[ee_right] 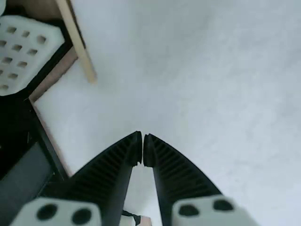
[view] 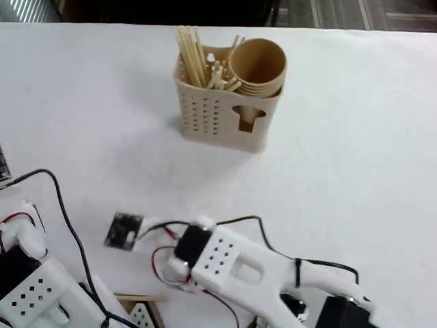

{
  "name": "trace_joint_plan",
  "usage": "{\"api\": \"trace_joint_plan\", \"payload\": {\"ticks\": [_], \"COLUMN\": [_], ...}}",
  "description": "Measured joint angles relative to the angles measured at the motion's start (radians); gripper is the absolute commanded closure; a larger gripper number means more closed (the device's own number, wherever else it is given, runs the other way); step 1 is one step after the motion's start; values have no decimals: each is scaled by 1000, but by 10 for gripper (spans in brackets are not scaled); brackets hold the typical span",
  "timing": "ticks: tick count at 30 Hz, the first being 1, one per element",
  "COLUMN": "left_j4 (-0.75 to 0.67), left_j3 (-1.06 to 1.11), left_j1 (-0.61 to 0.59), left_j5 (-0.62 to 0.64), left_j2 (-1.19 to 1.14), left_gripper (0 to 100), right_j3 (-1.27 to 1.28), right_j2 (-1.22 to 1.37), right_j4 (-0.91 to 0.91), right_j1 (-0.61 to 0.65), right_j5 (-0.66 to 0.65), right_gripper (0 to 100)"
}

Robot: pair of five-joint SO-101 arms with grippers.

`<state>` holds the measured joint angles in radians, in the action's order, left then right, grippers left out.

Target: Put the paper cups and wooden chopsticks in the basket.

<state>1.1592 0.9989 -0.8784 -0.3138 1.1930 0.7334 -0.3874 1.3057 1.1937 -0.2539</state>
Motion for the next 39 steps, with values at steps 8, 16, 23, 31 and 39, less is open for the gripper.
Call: {"api": "trace_joint_plan", "payload": {"ticks": [8,16,23,31,39], "left_j4": [-46,-46,-46,-46,-46], "left_j3": [52,55,55,57,57], "left_j1": [-5,-8,-8,-9,-6], "left_j5": [52,54,54,54,54], "left_j2": [0,0,0,0,0], "left_gripper": [954,954,954,953,951], "right_j3": [0,-20,-29,-49,-117], "right_j2": [190,235,275,288,284], "right_j4": [-94,-91,-153,-153,-161], "right_j1": [112,175,181,193,206], "right_j5": [34,132,141,141,284], "right_gripper": [899,893,893,894,889]}}
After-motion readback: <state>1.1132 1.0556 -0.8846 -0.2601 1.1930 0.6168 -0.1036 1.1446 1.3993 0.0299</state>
